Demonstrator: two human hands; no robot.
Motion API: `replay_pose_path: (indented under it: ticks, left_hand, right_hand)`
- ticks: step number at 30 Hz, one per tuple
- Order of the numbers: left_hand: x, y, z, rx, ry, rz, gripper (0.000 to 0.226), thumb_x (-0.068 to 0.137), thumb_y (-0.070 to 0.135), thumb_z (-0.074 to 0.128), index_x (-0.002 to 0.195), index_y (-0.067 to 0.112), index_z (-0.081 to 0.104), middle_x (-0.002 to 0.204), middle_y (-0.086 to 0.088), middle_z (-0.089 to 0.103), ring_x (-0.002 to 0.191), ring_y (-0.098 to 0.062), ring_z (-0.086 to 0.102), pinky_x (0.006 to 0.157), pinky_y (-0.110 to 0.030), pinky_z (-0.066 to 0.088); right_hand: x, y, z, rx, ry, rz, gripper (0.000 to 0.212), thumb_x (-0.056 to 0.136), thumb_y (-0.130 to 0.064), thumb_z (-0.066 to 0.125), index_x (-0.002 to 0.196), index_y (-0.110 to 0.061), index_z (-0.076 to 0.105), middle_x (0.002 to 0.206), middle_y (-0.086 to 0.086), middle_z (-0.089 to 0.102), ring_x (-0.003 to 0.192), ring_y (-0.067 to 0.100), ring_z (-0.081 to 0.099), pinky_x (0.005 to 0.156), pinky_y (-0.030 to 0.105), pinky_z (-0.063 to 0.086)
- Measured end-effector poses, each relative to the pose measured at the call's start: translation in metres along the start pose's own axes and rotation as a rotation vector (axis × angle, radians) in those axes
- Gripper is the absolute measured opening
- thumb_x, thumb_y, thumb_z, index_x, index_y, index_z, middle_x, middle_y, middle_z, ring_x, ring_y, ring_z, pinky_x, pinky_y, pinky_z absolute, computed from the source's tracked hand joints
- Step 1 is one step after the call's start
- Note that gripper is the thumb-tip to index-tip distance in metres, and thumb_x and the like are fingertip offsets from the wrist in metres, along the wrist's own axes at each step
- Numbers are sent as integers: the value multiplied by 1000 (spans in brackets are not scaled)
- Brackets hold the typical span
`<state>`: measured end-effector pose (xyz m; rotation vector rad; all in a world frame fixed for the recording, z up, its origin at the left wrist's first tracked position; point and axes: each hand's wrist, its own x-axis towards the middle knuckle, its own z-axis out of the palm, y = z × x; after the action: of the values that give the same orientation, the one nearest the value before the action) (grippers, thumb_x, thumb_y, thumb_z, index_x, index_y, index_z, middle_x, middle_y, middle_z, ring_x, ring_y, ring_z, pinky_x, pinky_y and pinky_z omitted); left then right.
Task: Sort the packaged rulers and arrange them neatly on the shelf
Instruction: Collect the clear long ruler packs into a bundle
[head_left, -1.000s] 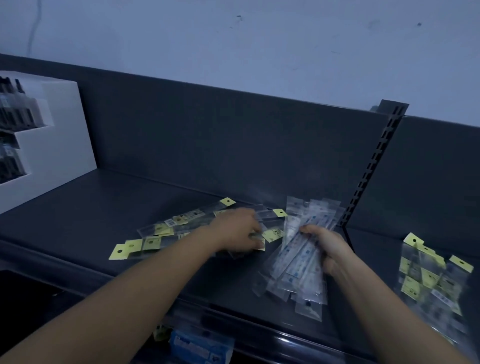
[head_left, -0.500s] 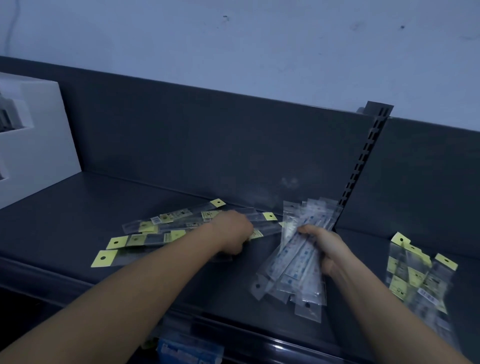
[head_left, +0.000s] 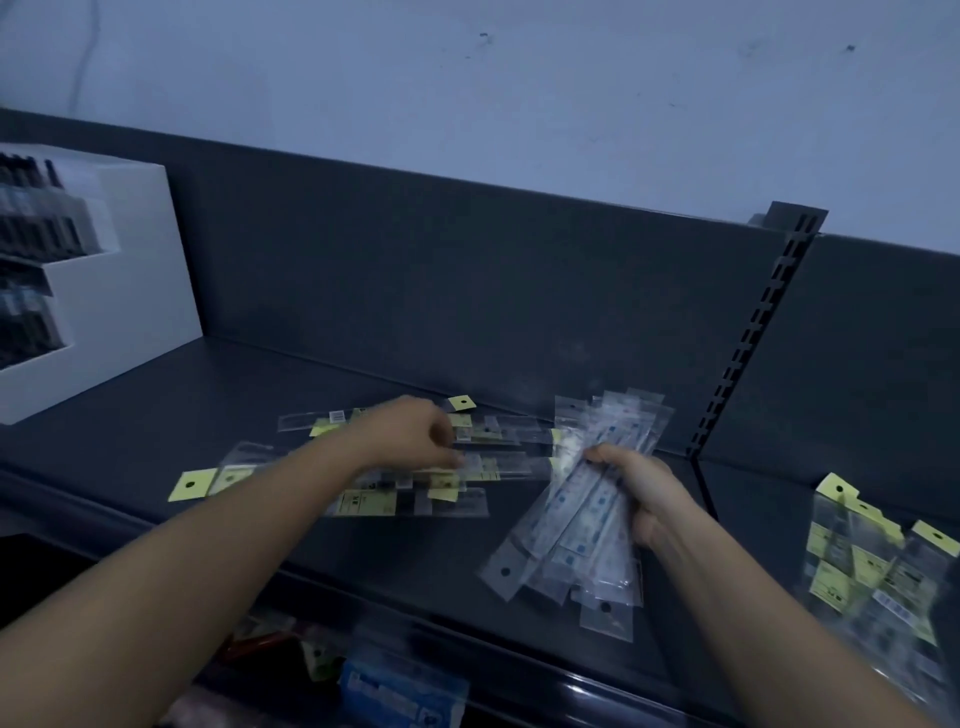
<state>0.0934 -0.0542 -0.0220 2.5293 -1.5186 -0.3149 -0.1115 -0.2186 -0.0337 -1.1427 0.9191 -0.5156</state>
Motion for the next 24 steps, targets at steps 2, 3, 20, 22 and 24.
replay_pose_path:
  ticks: [2,3,20,22,24]
  left_hand:
    - [3,-21,-7,73,-146,-59,85,72,63,70,144,29,40,152,0,33,138,-22,33,112,-44,32]
    - [3,-30,-9,115,-267,-101,107,67,65,73,152,29,20,160,-1,12,146,-26,13,118,-47,19]
    - [7,-46,11,67,-152,-79,124,60,69,75,154,26,7,160,1,11,147,-23,10,117,-49,12]
    - [10,-45,11,16,-135,-75,124,61,63,79,153,19,10,155,-4,24,141,-24,23,115,-42,24]
    - [12,-38,9,-10,-108,-55,104,62,55,82,145,15,33,135,-4,42,122,-22,40,101,-34,38]
  right_hand:
    - [-1,2,7,-14,-27,8,13,79,-1,69,91,-2,63,70,13,70,66,27,67,60,34,55]
    - [-1,3,9,-25,-40,11,12,79,-1,69,90,-2,64,67,12,70,65,27,67,59,34,55]
    - [6,10,29,-61,-74,16,14,78,-2,69,91,-3,64,62,10,71,67,28,67,62,36,55]
    - [7,10,29,-64,-69,17,13,78,-2,70,90,-3,64,62,10,71,67,28,68,62,36,55]
    - [8,9,29,-67,-64,18,12,78,-3,70,89,-3,64,63,10,71,66,27,68,61,36,55]
